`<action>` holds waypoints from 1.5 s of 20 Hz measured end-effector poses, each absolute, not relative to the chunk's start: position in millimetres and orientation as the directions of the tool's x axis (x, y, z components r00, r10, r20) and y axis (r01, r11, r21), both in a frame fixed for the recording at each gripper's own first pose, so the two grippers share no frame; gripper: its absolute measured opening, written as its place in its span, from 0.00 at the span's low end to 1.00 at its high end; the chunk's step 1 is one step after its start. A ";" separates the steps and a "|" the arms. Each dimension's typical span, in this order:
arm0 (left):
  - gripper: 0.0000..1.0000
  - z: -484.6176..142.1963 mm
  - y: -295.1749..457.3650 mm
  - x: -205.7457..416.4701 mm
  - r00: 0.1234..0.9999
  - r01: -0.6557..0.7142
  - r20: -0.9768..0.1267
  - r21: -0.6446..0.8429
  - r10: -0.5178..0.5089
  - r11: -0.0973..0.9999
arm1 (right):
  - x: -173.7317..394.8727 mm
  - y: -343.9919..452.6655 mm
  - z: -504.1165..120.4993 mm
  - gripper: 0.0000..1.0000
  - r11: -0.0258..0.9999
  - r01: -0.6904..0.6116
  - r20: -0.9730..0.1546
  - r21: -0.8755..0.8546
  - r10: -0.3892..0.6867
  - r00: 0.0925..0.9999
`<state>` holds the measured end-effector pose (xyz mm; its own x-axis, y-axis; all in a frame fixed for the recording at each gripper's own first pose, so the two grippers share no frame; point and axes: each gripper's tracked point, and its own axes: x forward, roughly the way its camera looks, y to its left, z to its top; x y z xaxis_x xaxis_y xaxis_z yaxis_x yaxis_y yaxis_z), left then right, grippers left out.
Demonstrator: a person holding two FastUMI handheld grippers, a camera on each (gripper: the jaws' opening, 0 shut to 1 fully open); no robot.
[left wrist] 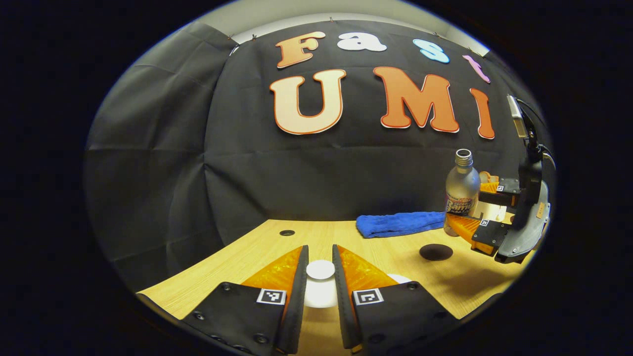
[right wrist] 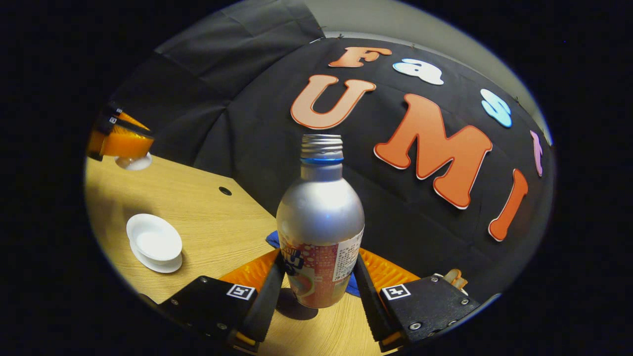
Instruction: Open the teacup lid with one hand, grasp the water bottle and pour water into the teacup with the other hand; after pouring, place the water bottle on the coaster and then close the teacup lid.
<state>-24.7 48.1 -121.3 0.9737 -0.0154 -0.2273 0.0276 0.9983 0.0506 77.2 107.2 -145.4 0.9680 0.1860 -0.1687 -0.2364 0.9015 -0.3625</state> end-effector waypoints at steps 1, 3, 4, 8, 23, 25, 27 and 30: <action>0.35 -121.9 40.5 -24.3 0.973 0.042 -0.230 0.041 -0.031 0.998 | 77.4 107.4 -147.1 0.78 0.915 -0.241 -0.178 -0.324 0.192 0.965; 0.36 -123.0 27.4 -22.4 0.971 0.063 -0.234 0.036 -0.053 0.997 | 77.2 107.3 -147.9 0.78 0.939 -0.236 -0.188 -0.251 0.192 0.963; 0.31 -124.7 21.9 -23.6 0.969 0.071 -0.238 0.038 -0.060 0.997 | 76.6 106.8 -143.3 0.78 0.948 -0.228 -0.189 -0.222 0.188 0.964; 0.35 -130.4 -2.7 -22.0 0.961 0.112 -0.257 0.032 -0.100 0.993 | 76.6 110.9 -128.9 0.78 0.971 -0.193 -0.183 -0.141 0.165 0.969; 0.36 -142.6 -33.4 -12.4 0.952 0.137 -0.286 0.065 -0.113 0.988 | 111.9 107.8 -220.7 0.78 0.983 -0.152 -0.355 0.102 0.179 0.918; 0.31 -142.5 -33.5 -11.7 0.952 0.137 -0.285 0.065 -0.113 0.988 | 111.8 109.8 -225.5 0.78 0.982 -0.164 -0.366 0.098 0.189 0.911; 0.36 -145.1 -30.0 -11.1 0.951 0.132 -0.291 0.069 -0.107 0.989 | 111.0 108.0 -227.4 0.78 0.984 -0.169 -0.367 0.059 0.179 0.913; 0.31 -153.5 -26.7 -11.3 0.945 0.127 -0.310 0.060 -0.103 0.990 | 116.0 116.0 -229.7 0.78 0.985 -0.166 -0.370 0.049 0.172 0.913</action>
<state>-11.3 -26.7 -153.5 0.9451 -0.1028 -0.3102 0.1274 0.9900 0.0601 116.0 116.0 -229.7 0.9129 0.1722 -0.3702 -0.1659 0.9849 0.0493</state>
